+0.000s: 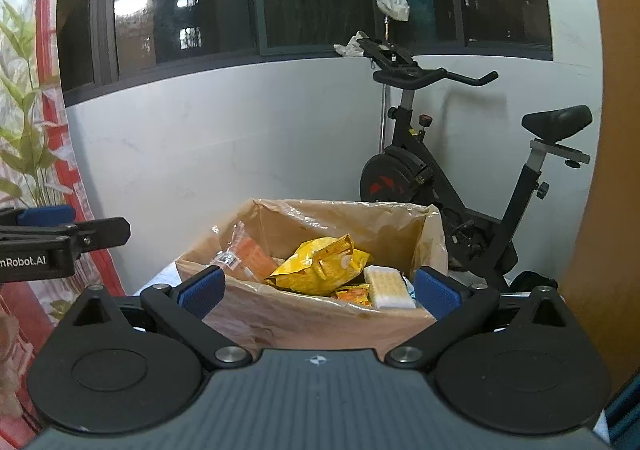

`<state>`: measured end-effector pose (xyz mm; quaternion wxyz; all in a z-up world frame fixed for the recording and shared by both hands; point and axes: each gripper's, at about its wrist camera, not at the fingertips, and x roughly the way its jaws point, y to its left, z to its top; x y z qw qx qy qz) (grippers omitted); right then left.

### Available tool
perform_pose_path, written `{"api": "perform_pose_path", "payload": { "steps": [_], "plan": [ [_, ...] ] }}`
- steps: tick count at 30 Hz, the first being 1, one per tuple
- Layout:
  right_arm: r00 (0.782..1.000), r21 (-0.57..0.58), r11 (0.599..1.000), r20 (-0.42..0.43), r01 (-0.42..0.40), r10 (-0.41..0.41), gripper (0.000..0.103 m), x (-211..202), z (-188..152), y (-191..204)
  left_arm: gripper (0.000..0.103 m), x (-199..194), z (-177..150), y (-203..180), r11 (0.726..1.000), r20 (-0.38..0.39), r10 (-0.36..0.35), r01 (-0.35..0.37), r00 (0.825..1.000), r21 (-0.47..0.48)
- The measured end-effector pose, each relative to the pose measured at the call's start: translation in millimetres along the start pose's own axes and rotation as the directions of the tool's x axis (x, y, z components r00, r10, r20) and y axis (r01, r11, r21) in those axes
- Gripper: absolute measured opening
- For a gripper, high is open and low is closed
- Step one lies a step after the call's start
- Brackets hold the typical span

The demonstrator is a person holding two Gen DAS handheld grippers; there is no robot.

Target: Organize snacks

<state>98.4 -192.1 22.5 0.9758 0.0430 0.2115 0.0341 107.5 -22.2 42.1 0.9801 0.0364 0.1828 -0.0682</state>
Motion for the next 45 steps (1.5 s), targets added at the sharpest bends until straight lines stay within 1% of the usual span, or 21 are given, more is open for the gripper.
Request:
{"api": "perform_pose_path", "payload": {
  "steps": [3, 8, 15, 45],
  "plan": [
    [1.0, 0.013, 1.0, -0.006, -0.009, 0.009, 0.103, -2, -2, -1, 0.093, -2, -2, 3, 1.0, -0.005, 0.017, -0.017, 1.0, -0.005],
    [1.0, 0.008, 1.0, -0.001, 0.003, -0.003, 0.103, -4, -1, 0, 0.093, -2, -4, 8, 0.999, -0.016, 0.038, -0.038, 0.999, -0.017],
    [1.0, 0.002, 1.0, 0.013, 0.008, -0.009, 0.103, -9, 1, 2, 0.093, -5, -2, 11, 0.998, -0.01, 0.056, -0.056, 0.998, -0.028],
    [1.0, -0.003, 1.0, 0.031, 0.006, -0.006, 0.103, -14, 4, 2, 0.093, -6, -2, 11, 0.999, -0.004, 0.037, -0.037, 0.999, -0.038]
  ]
}}
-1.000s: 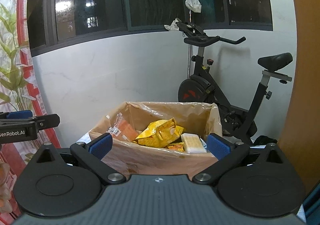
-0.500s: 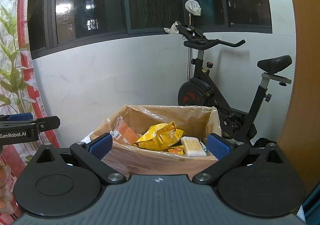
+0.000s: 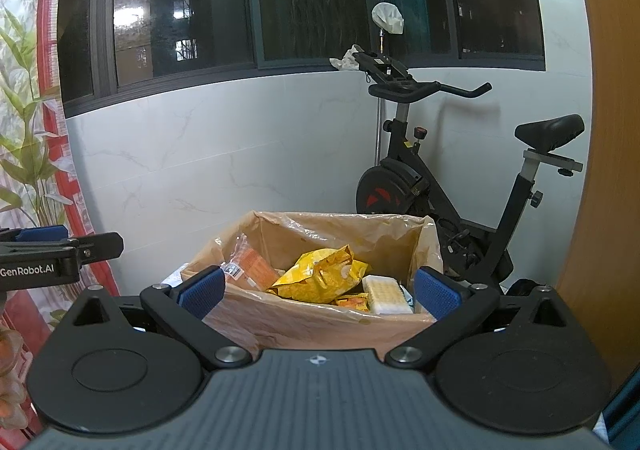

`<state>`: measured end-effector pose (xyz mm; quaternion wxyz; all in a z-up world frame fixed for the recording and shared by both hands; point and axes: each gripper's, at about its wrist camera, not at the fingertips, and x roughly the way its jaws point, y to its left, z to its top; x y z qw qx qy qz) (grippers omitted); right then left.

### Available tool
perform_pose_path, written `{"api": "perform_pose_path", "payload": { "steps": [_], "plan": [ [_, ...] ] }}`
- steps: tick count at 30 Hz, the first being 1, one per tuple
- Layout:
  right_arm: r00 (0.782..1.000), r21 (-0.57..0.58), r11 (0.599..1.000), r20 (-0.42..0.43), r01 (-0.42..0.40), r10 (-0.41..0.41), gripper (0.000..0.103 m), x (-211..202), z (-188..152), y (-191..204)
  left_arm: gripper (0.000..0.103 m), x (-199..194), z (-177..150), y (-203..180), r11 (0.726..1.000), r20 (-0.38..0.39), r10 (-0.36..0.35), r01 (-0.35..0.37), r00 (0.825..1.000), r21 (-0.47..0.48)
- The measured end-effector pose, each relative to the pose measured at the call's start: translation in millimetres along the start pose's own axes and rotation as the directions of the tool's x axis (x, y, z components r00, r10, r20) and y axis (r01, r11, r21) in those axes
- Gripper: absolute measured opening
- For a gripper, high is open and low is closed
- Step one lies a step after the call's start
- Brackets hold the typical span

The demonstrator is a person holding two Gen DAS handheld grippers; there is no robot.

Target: Organize snacks

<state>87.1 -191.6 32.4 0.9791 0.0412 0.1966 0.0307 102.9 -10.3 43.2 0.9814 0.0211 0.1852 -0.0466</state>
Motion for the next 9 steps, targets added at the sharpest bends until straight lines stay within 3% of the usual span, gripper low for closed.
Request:
{"api": "perform_pose_path", "payload": {
  "steps": [9],
  "plan": [
    [1.0, -0.001, 1.0, 0.001, -0.001, 0.001, 0.103, -1.0, 0.2, 0.1, 0.093, 0.7, -0.3, 2.0, 1.0, -0.003, -0.007, 0.007, 1.0, -0.004]
  ]
}}
